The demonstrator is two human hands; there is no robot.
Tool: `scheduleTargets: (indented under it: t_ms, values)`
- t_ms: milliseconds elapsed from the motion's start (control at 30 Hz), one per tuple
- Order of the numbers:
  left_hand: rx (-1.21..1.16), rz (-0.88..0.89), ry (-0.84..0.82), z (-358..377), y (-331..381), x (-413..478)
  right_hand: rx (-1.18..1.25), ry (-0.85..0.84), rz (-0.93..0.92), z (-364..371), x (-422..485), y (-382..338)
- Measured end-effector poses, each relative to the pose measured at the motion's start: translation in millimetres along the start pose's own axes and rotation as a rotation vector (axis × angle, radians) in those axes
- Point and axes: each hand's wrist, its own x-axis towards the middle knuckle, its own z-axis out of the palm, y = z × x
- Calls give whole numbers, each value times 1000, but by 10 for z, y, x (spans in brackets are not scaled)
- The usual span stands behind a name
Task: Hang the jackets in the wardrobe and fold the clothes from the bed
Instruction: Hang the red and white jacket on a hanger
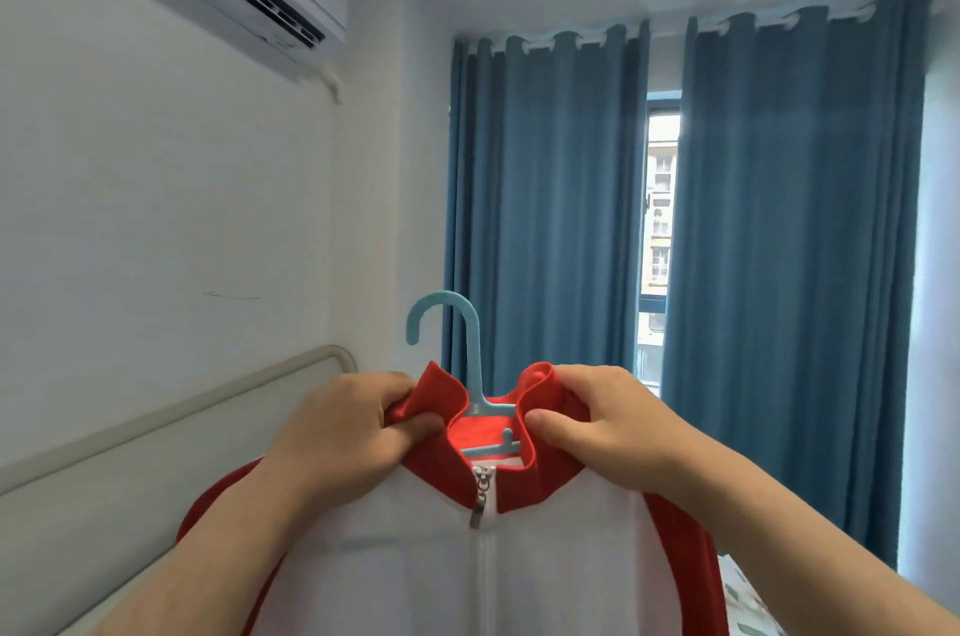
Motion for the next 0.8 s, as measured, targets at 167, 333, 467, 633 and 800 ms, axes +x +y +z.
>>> scheduleTargets:
  t_ms: [167,333,467,633,800]
  values:
    - [81,-56,18,-203,114,-335,81,-60,-130,128,-28,-3]
    - [191,-177,56,-507,95,-792,195,-123,-222,526,3,-188]
    - [329,-335,25,-783,-39,-1305,299,-196,-302,981,38,-495]
    - [425,-582,76,-1097,-212,-2048,370,-266,-430,1702,96,-999]
    - [495,-785,144,-1498,-418,-2696,434,-370,-492,2311,145,-1636]
